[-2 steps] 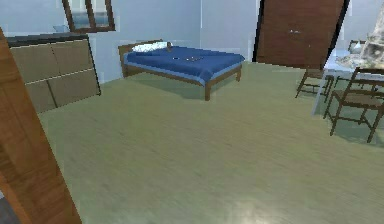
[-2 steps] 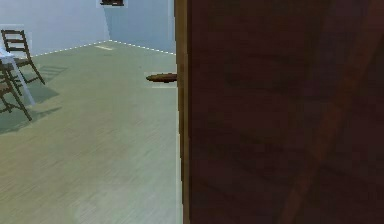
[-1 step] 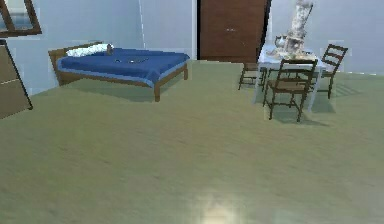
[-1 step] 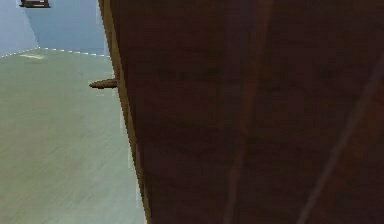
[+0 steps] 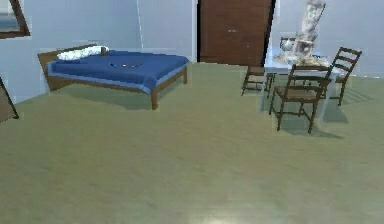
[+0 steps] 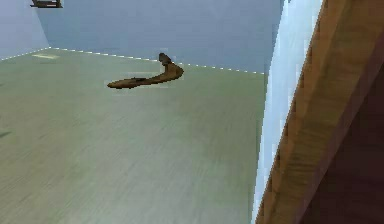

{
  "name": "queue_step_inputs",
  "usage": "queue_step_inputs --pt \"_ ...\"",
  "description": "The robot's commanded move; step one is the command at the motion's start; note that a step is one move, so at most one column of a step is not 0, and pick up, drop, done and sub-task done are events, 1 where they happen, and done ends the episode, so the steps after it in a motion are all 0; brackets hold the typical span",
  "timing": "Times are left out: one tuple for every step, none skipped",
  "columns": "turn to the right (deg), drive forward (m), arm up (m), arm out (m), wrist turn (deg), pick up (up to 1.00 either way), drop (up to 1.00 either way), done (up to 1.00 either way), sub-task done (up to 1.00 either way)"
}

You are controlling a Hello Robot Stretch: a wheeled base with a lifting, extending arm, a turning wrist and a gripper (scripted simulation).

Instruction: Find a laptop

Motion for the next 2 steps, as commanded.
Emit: queue_step_inputs --pt "-18.0 0.00 0.00 0.00 0.0 0.00 0.00 0.00 0.00" --pt "0.0 1.00 0.00 0.00 0.0 0.00 0.00 0.00 0.00"
